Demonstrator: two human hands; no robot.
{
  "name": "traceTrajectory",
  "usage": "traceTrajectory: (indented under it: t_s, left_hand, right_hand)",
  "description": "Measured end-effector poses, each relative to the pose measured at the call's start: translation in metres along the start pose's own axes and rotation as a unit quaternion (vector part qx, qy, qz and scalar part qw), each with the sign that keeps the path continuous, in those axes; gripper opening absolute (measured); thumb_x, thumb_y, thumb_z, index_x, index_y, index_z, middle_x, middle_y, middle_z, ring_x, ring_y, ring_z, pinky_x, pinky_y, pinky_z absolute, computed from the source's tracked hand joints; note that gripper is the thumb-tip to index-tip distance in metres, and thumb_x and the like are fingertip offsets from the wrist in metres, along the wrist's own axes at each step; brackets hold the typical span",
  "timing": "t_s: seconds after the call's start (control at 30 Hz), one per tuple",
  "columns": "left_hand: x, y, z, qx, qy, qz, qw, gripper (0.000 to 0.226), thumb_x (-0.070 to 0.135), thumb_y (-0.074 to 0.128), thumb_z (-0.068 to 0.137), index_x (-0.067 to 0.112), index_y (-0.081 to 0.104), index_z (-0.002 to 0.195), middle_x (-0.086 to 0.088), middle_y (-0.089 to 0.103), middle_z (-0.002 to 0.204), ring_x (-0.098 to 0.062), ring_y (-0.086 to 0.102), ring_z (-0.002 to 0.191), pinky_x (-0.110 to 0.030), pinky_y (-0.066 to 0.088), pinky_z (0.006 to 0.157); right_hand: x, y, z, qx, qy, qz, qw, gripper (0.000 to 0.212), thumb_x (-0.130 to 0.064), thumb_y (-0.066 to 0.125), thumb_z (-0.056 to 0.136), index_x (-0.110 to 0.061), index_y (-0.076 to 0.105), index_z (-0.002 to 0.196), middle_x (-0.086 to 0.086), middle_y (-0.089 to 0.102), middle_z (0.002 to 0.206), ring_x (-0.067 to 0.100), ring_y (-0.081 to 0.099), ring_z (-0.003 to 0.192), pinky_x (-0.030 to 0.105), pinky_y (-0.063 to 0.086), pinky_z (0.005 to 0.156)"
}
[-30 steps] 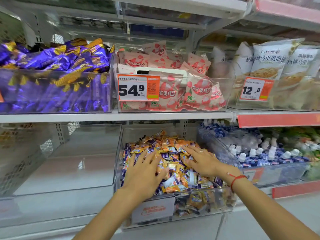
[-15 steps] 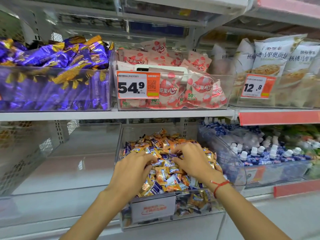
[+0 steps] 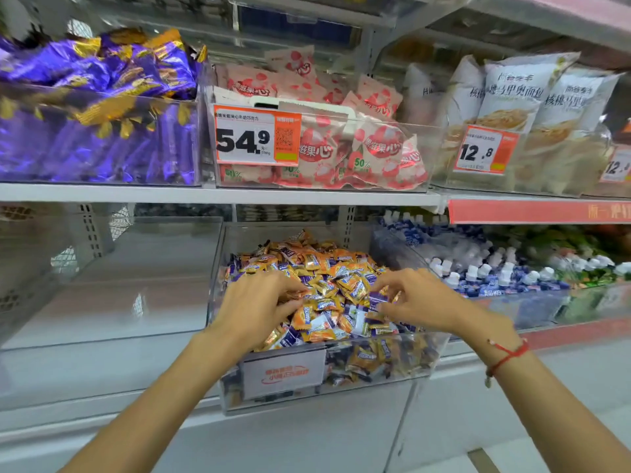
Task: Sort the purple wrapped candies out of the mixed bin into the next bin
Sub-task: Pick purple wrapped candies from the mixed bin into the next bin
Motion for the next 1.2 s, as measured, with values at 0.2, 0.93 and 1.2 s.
traceTrajectory:
  t_s: [0.2, 0.93, 1.2]
  left_hand:
    - [-0.006, 0.014, -0.001, -0.072, -0.016, -0.119, 0.990, 0.048, 0.039, 0.074, 0.081, 0.031, 0.062, 0.127, 0.011, 0.066, 0.122, -0.005, 0.060, 0.108, -0.023, 0.047, 0.090]
    - [-0.022, -0.030, -0.030, 0.005, -0.075, -0.012, 0.997, 0.024, 0.045, 0.048, 0.097, 0.041, 0.067, 0.112, 0.023, 0.067, 0.110, -0.001, 0.062, 0.092, -0.024, 0.045, 0.070]
    - [0.007, -0.006, -0.009, -0.015, -0.103, -0.457, 0.884, 0.055, 0.054, 0.059, 0.079, 0.028, 0.059, 0.128, 0.006, 0.066, 0.122, -0.008, 0.061, 0.113, -0.034, 0.056, 0.090]
  right_hand:
    - [-0.018, 0.032, 0.008, -0.038, -0.056, 0.028, 0.997, 0.047, -0.031, 0.077, 0.080, -0.028, 0.063, 0.126, -0.003, 0.064, 0.122, 0.004, 0.057, 0.077, 0.020, 0.048, 0.077]
    - [-0.011, -0.003, 0.009, 0.075, -0.020, 0.316, 0.946, 0.020, -0.021, 0.067, 0.090, -0.021, 0.064, 0.110, -0.003, 0.063, 0.108, 0.014, 0.070, 0.076, 0.030, 0.059, 0.064]
    - [-0.046, 0.009, 0.009, 0.043, 0.042, 0.579, 0.813, 0.030, -0.030, 0.075, 0.080, -0.015, 0.069, 0.106, -0.005, 0.075, 0.084, 0.003, 0.069, 0.079, 0.019, 0.049, 0.068]
Point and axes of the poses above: each hand's wrist, its own z-axis towards the middle knuckle, its own y-axis out of the palm, x = y × z, the point moved 10 cm from there along z, towards the middle knuckle
